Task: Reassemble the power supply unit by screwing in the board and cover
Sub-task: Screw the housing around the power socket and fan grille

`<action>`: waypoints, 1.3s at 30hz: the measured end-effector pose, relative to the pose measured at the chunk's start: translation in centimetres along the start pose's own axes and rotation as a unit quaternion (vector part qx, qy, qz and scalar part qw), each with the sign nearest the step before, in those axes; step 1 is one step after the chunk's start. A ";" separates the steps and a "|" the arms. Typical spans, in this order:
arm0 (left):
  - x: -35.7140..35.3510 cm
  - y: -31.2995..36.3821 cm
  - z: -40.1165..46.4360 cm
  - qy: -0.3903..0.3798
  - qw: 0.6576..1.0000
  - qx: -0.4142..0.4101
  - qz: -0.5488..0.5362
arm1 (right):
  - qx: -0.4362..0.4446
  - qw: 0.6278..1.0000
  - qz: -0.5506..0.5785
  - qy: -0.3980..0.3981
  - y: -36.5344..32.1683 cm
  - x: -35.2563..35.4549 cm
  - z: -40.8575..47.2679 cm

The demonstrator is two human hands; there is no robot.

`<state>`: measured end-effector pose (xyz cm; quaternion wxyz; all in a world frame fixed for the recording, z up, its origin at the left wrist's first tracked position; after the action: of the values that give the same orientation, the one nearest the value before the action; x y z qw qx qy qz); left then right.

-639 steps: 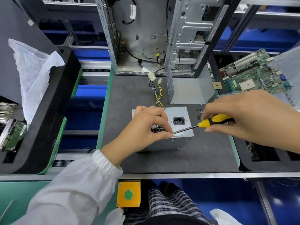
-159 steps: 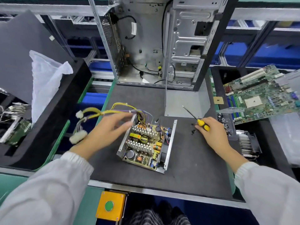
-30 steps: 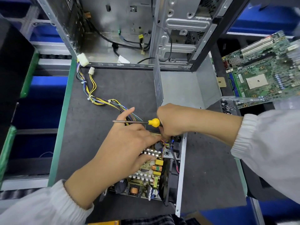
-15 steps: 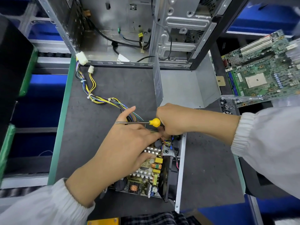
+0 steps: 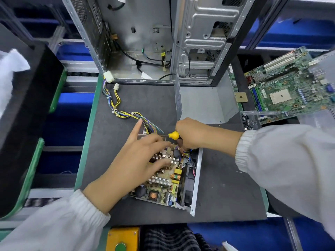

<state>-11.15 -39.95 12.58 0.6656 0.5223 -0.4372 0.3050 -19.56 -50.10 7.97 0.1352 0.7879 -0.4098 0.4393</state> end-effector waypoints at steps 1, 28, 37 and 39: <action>0.6 -0.3 -1.1 0.044 0.998 0.037 -0.022 | 0.011 1.000 0.021 0.006 -0.1 0.6 -0.6; 2.3 -5.4 -0.9 -0.070 0.987 0.103 -0.099 | -0.083 0.703 0.702 0.072 -0.4 -4.0 -2.2; 1.5 -4.9 -0.8 -0.024 0.987 0.118 -0.108 | -0.018 0.736 0.657 0.160 0.3 -3.1 -2.4; 1.6 -4.8 -0.8 -0.016 0.987 0.113 -0.109 | -0.026 0.741 0.643 0.191 -0.6 -3.3 -2.2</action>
<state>-6.09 -40.51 11.90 0.6243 0.6435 -0.3511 0.2699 -21.29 -46.68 6.69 -0.0834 0.2331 -0.7959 0.5525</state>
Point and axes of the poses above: each hand's wrist, its own z-axis towards the middle knuckle, its own x-axis out of the back of the hand, y = z × x, the point moved 7 cm from there along z, towards the middle knuckle, and after that the axes turned 1 degree about -x, right-handed, at the moved point
